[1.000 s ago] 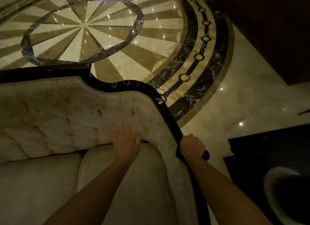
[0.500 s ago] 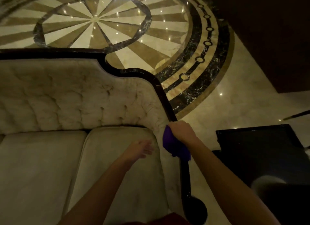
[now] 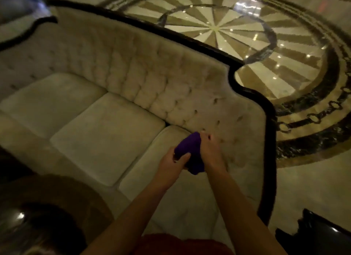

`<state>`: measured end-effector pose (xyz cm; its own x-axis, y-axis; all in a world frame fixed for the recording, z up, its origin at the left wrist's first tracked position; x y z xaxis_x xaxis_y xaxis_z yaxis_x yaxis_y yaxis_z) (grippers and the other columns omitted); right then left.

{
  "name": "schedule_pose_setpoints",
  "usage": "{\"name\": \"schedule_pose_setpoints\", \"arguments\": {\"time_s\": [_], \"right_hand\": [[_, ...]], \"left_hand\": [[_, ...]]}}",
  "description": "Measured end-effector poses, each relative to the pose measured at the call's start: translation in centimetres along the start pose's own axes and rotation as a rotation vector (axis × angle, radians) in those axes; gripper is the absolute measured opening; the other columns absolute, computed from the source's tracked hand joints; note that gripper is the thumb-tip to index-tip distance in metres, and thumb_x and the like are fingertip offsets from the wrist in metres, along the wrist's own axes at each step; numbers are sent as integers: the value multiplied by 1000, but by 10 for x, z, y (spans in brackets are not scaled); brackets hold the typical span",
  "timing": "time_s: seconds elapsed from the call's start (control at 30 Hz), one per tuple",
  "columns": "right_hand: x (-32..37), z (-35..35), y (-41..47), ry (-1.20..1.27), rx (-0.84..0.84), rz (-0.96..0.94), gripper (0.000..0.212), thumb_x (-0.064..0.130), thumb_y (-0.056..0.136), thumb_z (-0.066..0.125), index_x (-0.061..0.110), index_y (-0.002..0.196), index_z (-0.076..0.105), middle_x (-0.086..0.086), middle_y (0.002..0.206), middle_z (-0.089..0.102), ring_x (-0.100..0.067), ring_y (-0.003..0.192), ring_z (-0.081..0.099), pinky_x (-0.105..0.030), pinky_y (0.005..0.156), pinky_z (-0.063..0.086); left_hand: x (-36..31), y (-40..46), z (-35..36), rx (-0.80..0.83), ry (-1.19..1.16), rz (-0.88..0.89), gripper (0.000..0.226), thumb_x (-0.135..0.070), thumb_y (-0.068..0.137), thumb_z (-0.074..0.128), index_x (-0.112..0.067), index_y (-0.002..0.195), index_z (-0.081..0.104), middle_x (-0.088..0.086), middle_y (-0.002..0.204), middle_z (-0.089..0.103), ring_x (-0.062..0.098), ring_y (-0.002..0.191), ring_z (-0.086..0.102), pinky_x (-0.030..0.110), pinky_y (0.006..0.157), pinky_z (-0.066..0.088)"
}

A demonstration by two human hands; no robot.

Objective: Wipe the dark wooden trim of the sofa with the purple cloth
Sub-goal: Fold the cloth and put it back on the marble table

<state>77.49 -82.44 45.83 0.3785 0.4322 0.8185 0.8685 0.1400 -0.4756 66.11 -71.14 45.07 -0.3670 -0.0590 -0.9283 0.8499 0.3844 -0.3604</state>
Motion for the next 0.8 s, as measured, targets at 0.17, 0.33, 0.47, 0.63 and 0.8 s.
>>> {"name": "schedule_pose_setpoints", "arguments": {"time_s": [0.17, 0.33, 0.47, 0.63, 0.8], "right_hand": [[-2, 108, -30, 60, 245, 21, 26, 30, 106, 49, 13, 117, 66, 0, 104, 70, -18, 93, 67, -39, 82, 58], [1, 232, -56, 29, 358, 28, 27, 24, 108, 47, 9, 120, 66, -9, 109, 76, -22, 92, 76, -34, 68, 64], [16, 316, -79, -26, 429, 6, 31, 30, 108, 47, 11, 122, 67, -7, 110, 75, -21, 96, 75, -40, 82, 63], [30, 418, -120, -5, 611, 92, 34, 43, 107, 51, 19, 121, 69, -4, 105, 75, -22, 96, 71, -35, 76, 59], [48, 516, -155, 303, 1011, 178, 66, 70, 97, 53, 20, 134, 70, -14, 140, 67, -31, 130, 64, -45, 104, 56]], "left_hand": [[18, -13, -136, -292, -93, 28, 12, -34, 96, 68, -29, 106, 69, -3, 105, 75, 11, 98, 71, 32, 86, 58], [27, -32, -254, -379, -134, 45, 12, -29, 95, 66, -18, 98, 67, 5, 96, 72, 16, 88, 70, 34, 76, 56], [39, -59, -339, -476, -303, 50, 8, -28, 94, 66, -21, 93, 69, 0, 90, 73, 9, 80, 70, 25, 68, 57], [42, -91, -425, -563, -537, 96, 10, -37, 83, 71, -39, 90, 77, -5, 101, 79, 14, 97, 75, 30, 81, 62], [72, -107, -498, -718, -697, 90, 29, -41, 95, 65, -34, 123, 69, -2, 122, 75, 17, 113, 72, 38, 93, 59]]}}
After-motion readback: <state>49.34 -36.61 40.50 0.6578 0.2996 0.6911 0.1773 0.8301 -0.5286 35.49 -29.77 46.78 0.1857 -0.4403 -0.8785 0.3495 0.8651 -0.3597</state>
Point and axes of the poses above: each hand's wrist, its own y-axis towards the middle knuckle, its own z-axis out of the palm, x = y × z, the point moved 8 cm from there along y, towards the middle knuckle
